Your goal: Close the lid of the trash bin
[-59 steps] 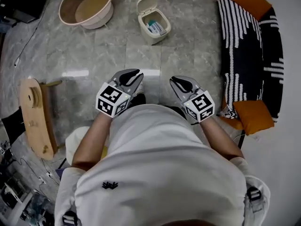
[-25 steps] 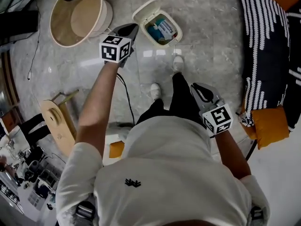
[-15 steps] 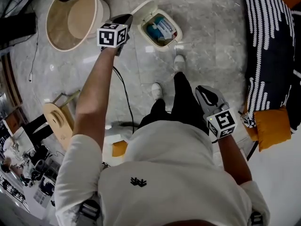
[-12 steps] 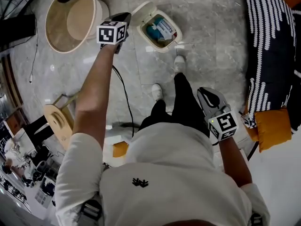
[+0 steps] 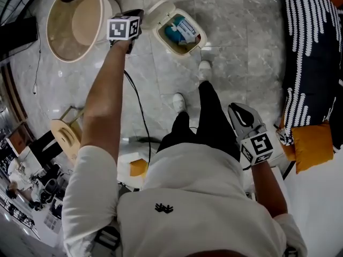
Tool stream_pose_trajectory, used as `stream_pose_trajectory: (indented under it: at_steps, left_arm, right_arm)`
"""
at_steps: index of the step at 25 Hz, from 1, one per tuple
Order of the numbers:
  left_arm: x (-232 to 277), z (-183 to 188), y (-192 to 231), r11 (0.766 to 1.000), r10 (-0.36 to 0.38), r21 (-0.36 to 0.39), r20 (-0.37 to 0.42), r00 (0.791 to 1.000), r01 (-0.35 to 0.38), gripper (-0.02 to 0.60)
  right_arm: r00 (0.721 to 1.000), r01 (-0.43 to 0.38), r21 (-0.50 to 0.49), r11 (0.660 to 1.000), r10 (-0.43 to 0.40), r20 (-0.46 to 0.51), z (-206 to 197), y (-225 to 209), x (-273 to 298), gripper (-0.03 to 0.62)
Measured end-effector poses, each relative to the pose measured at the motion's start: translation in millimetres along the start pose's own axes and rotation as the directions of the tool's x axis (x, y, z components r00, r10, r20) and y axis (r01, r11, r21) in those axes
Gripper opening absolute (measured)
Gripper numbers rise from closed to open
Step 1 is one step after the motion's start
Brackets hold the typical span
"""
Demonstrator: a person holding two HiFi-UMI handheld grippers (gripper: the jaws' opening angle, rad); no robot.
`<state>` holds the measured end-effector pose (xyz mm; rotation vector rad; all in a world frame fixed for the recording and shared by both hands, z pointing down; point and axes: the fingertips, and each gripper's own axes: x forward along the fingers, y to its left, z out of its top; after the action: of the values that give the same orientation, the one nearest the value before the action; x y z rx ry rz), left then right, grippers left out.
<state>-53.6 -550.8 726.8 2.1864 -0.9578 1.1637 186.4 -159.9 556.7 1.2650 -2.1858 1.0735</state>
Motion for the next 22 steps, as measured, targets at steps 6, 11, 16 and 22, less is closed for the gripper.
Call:
stream_pose_trajectory:
  at_steps: [6, 11, 16, 22]
  left_arm:
    - [10.1, -3.5, 0.8, 1.000, 0.002, -0.009, -0.027, 1.000, -0.002, 0.075]
    - [8.4, -4.0, -9.9, 1.000, -0.016, 0.000, -0.020, 1.000, 0.016, 0.071]
    - [6.1, -10.0, -27.0, 0.999, -0.038, 0.018, -0.032, 0.999, 0.039, 0.071]
    - [6.6, -24.1, -55.1, 0.997, -0.072, 0.021, -0.042, 0.996, 0.073, 0.071]
  right_arm:
    - [1.000, -0.008, 0.019, 1.000, 0.008, -0.003, -3.2, -7.6, 0.9, 0.028]
    - [1.000, -0.010, 0.020, 1.000, 0.010, 0.006, -1.0, -9.2, 5.8, 0.028]
    - [1.000, -0.016, 0.012, 1.000, 0.015, 0.027, 5.5, -6.4, 5.7, 0.028]
    - [0.999, -0.014, 0.015, 1.000, 0.014, 0.030, 0.1, -4.7, 5.8, 0.028]
